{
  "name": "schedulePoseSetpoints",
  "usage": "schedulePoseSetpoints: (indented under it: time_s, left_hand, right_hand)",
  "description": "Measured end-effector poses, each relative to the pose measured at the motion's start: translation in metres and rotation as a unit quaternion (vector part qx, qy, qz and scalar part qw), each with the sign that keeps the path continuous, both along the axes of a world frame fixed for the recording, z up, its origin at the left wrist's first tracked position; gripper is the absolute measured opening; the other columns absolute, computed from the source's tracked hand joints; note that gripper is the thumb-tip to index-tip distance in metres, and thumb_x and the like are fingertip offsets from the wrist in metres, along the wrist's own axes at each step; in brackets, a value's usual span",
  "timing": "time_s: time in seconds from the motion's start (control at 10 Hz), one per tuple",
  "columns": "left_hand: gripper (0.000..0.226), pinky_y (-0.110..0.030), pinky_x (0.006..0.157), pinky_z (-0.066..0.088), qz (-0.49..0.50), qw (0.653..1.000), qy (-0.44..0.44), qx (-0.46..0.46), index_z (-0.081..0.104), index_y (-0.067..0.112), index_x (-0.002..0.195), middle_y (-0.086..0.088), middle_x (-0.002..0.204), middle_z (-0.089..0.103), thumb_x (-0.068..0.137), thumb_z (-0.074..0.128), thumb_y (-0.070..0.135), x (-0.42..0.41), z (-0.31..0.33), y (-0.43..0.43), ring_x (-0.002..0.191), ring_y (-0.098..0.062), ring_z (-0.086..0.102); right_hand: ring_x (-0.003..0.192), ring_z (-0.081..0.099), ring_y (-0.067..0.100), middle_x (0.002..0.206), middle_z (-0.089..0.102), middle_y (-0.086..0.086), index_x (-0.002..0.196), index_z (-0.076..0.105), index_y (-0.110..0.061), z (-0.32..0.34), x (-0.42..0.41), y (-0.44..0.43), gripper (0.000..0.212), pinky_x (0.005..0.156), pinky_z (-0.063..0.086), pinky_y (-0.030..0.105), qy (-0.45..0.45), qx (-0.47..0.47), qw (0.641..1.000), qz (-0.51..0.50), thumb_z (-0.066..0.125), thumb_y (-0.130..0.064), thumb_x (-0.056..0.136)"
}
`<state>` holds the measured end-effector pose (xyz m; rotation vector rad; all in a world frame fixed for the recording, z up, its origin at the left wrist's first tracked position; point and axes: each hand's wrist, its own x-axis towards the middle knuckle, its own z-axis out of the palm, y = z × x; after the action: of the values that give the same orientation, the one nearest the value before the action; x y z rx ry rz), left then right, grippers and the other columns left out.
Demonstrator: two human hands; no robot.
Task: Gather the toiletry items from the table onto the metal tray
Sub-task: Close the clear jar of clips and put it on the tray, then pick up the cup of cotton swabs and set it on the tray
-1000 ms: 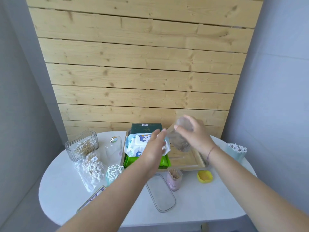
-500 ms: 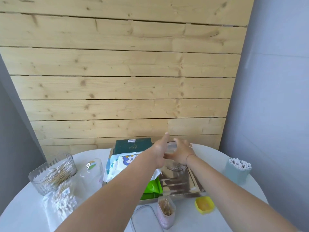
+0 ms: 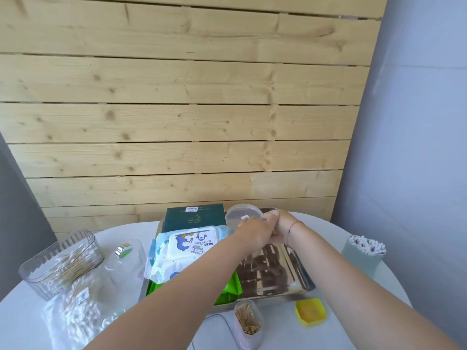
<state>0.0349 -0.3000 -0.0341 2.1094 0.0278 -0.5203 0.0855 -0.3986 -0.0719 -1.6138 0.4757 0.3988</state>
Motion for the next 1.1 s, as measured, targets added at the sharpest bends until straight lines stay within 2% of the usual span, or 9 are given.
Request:
schedulePoseSetpoints:
  time_s: [0.1, 0.2, 0.3, 0.4, 0.5, 0.6, 0.7, 0.9, 1.1]
  left_hand:
    - [0.070, -0.034, 0.098, 0.034, -0.027, 0.999, -0.008, 0.029, 0.049, 0.003, 0.131, -0.017, 0.140, 0.048, 0.097, 0.014, 0.053, -0.001, 0.005, 0.001, 0.118, -0.029, 0.050]
    - [0.071, -0.033, 0.096, 0.032, -0.009, 0.999, -0.014, 0.027, 0.051, 0.004, 0.130, -0.016, 0.135, 0.053, 0.096, 0.015, 0.055, 0.000, 0.010, 0.004, 0.122, -0.029, 0.049]
    - [0.067, -0.032, 0.096, 0.032, 0.005, 0.999, -0.043, 0.017, 0.051, -0.002, 0.128, -0.019, 0.131, 0.054, 0.099, 0.017, 0.048, -0.006, 0.019, 0.011, 0.124, -0.030, 0.047]
    - [0.056, -0.030, 0.087, 0.033, 0.023, 0.995, -0.088, -0.027, 0.062, 0.004, 0.108, -0.011, 0.110, 0.055, 0.100, 0.025, 0.045, -0.019, 0.030, 0.021, 0.111, -0.026, 0.051]
    - [0.035, -0.028, 0.071, 0.038, 0.035, 0.987, -0.133, -0.083, 0.066, 0.010, 0.100, -0.003, 0.100, 0.057, 0.096, 0.041, 0.035, -0.038, 0.036, 0.038, 0.094, -0.021, 0.051]
    - [0.020, -0.028, 0.086, 0.045, 0.042, 0.972, -0.181, -0.144, 0.069, 0.021, 0.091, -0.001, 0.103, 0.069, 0.092, 0.049, 0.017, -0.069, 0.035, 0.061, 0.103, -0.020, 0.061]
    - [0.029, -0.032, 0.094, 0.047, 0.054, 0.965, -0.191, -0.172, 0.067, 0.029, 0.083, 0.004, 0.094, 0.072, 0.090, 0.049, 0.007, -0.106, 0.030, 0.081, 0.099, -0.018, 0.064]
    - [0.033, -0.006, 0.071, 0.044, 0.068, 0.971, -0.191, -0.130, 0.065, 0.028, 0.085, 0.006, 0.090, 0.071, 0.087, 0.049, -0.001, -0.181, -0.007, 0.122, 0.087, -0.007, 0.064]
    - [0.032, -0.001, 0.069, 0.042, 0.045, 0.980, -0.189, -0.038, 0.061, 0.031, 0.089, 0.010, 0.091, 0.066, 0.082, 0.054, 0.000, -0.218, -0.052, 0.134, 0.079, 0.002, 0.060]
  right_hand:
    - [0.077, 0.064, 0.024, 0.114, 0.060, 0.016, 0.097, 0.054, -0.006, -0.007, 0.001, 0.008, 0.027, 0.064, 0.056, 0.034, -0.014, -0.003, 1.000, 0.005, 0.034, -0.024, 0.096]
    - [0.086, 0.070, 0.025, 0.131, 0.054, 0.015, 0.121, 0.054, -0.008, -0.010, 0.001, 0.006, 0.037, 0.071, 0.060, 0.034, -0.005, -0.027, 0.999, 0.047, 0.037, -0.027, 0.094]
    - [0.090, 0.070, 0.025, 0.128, 0.052, 0.013, 0.135, 0.042, -0.005, 0.003, -0.010, 0.002, 0.043, 0.071, 0.060, 0.032, -0.007, -0.058, 0.997, 0.055, 0.040, -0.021, 0.096]
    - [0.088, 0.064, 0.025, 0.103, 0.056, 0.008, 0.127, 0.047, -0.004, 0.026, -0.025, -0.012, 0.033, 0.079, 0.056, 0.034, -0.059, -0.096, 0.993, 0.039, 0.040, -0.013, 0.095]
    - [0.075, 0.062, 0.017, 0.098, 0.057, 0.009, 0.117, 0.057, -0.005, 0.051, -0.053, -0.030, 0.029, 0.072, 0.054, 0.028, -0.135, -0.149, 0.978, 0.049, 0.041, -0.010, 0.093]
    - [0.079, 0.062, 0.012, 0.094, 0.064, 0.006, 0.105, 0.060, -0.015, 0.065, -0.093, -0.044, 0.020, 0.066, 0.049, 0.020, -0.199, -0.197, 0.957, 0.072, 0.045, -0.011, 0.093]
    - [0.081, 0.064, 0.013, 0.092, 0.067, 0.003, 0.097, 0.063, -0.020, 0.064, -0.132, -0.045, 0.018, 0.075, 0.049, 0.024, -0.242, -0.220, 0.941, 0.088, 0.049, -0.011, 0.090]
    - [0.088, 0.063, 0.009, 0.095, 0.065, -0.007, 0.098, 0.061, -0.028, 0.028, -0.203, -0.017, 0.019, 0.075, 0.047, 0.021, -0.263, -0.287, 0.911, 0.135, 0.058, -0.015, 0.086]
    - [0.120, 0.045, 0.012, 0.125, 0.043, -0.006, 0.133, 0.040, -0.021, -0.003, -0.233, 0.024, 0.064, 0.095, 0.034, 0.020, -0.245, -0.341, 0.887, 0.193, 0.070, -0.025, 0.077]
